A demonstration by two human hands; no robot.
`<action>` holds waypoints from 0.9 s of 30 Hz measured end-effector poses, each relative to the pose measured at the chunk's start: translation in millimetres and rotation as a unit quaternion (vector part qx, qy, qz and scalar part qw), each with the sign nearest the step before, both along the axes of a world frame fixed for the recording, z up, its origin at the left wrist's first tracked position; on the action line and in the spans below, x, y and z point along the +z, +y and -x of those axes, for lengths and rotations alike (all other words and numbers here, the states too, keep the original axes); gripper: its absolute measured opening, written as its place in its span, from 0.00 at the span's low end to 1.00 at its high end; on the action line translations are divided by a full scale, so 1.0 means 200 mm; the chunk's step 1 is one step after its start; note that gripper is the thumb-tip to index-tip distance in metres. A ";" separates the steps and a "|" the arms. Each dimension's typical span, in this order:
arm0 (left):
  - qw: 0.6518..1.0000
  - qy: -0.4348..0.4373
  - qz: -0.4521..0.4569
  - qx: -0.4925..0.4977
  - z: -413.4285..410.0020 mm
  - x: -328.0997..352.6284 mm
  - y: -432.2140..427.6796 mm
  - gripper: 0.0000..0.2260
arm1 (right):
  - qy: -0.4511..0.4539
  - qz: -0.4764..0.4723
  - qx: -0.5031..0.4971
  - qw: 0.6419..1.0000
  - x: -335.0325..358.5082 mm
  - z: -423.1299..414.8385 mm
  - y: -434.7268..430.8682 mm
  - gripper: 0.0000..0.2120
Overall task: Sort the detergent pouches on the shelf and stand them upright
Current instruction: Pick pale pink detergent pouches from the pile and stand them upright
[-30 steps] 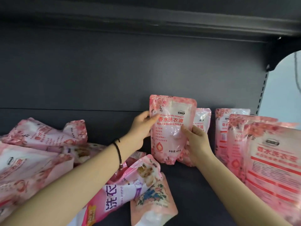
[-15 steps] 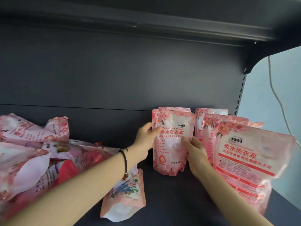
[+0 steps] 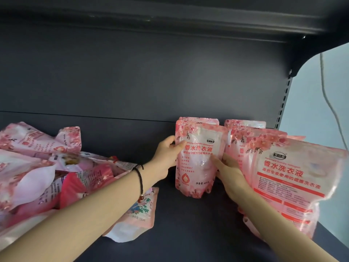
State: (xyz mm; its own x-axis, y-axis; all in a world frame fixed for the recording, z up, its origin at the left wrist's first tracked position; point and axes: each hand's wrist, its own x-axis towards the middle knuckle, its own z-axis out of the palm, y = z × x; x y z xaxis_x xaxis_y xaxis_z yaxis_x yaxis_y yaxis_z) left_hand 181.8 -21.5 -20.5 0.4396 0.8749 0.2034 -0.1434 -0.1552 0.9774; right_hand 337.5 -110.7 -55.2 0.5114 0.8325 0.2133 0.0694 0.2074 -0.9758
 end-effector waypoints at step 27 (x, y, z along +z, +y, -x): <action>0.804 0.484 -0.345 0.017 0.85 0.14 0.13 0.07 | -0.610 -0.102 -0.148 0.771 0.35 0.34 0.05 0.16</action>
State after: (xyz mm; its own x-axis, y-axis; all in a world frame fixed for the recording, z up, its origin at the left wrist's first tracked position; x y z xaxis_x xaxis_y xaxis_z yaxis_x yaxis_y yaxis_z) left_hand 11.9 4.2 7.1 0.6617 0.7162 0.2220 0.6494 -0.6954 0.3078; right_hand 269.5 -100.4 14.7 -0.0122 0.6032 0.7975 0.9847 0.1458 -0.0953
